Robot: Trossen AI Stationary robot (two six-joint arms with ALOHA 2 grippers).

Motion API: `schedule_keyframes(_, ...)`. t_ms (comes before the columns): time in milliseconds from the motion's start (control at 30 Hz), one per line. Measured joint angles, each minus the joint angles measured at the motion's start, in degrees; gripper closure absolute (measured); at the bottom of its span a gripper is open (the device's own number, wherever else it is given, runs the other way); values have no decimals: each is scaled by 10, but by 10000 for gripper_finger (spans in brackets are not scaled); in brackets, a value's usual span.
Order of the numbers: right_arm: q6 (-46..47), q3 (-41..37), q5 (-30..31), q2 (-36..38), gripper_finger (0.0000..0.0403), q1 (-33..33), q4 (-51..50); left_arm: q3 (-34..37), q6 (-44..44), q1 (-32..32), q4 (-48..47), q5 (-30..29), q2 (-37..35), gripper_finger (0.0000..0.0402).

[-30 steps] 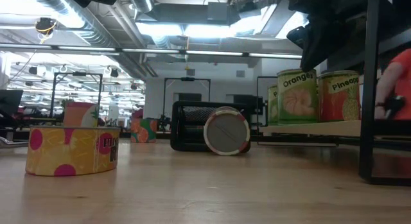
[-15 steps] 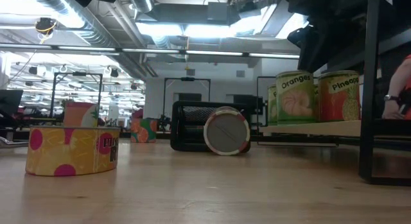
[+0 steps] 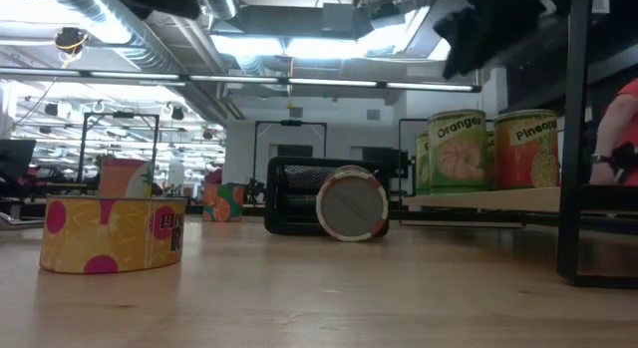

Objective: Pick and place cans onto a shelf
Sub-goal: Put the canned mixed fruits on the shelf

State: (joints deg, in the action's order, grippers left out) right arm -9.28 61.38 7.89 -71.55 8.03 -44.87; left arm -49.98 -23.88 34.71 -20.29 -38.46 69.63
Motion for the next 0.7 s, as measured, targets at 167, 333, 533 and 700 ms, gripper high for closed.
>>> schedule_keyframes(167,1,34,0,0,257,0,21,0,-10,-56,-6,8,0,331)
schedule_keyframes(333,2,36,0,0,256,0,75,0,-59,-139,-75,38,0,331)
schedule_keyframes(533,2,36,0,0,256,0,91,0,-135,-252,-224,94,0,331)
schedule_keyframes(700,2,36,0,-1,256,0,91,0,-189,-329,-339,131,0,331)
